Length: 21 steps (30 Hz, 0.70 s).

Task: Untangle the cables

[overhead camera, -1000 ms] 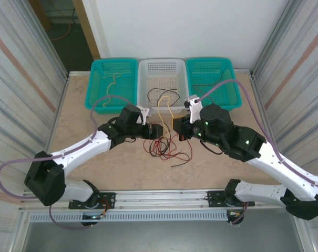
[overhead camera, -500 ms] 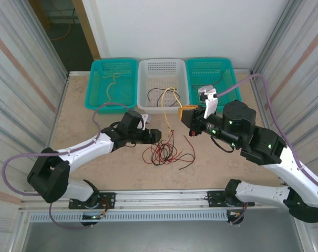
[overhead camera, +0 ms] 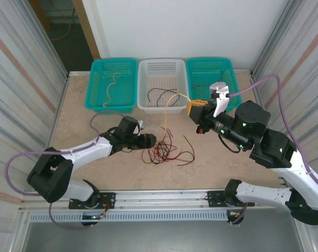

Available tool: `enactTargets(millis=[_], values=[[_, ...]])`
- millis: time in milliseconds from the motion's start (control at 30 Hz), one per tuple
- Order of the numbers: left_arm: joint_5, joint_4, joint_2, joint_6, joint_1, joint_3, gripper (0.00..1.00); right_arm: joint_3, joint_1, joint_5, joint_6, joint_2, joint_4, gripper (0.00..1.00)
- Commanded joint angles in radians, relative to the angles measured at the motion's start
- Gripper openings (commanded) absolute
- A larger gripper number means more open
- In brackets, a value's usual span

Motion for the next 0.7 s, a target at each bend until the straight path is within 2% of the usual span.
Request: enactTargets(millis=[0,333,533,667], values=[[0.026,0.031,0.036,-0.033,0.022,-0.035,0.69,0.045,-0.005,0.037,-0.036,-0.029,0.071,0.00],[0.114,0.202,0.065,-0.149,0.105,-0.152,0.71,0.087,-0.024,0.028,-0.069,-0.071,0.096,0.00],[0.124,0.145,0.007,-0.147,0.120,-0.125,0.72,0.111,-0.028,0.032,-0.082,-0.051,0.081,0.00],[0.079,0.037,-0.156,-0.082,0.126,-0.055,0.71,0.116,-0.031,0.021,-0.078,-0.025,0.065,0.00]])
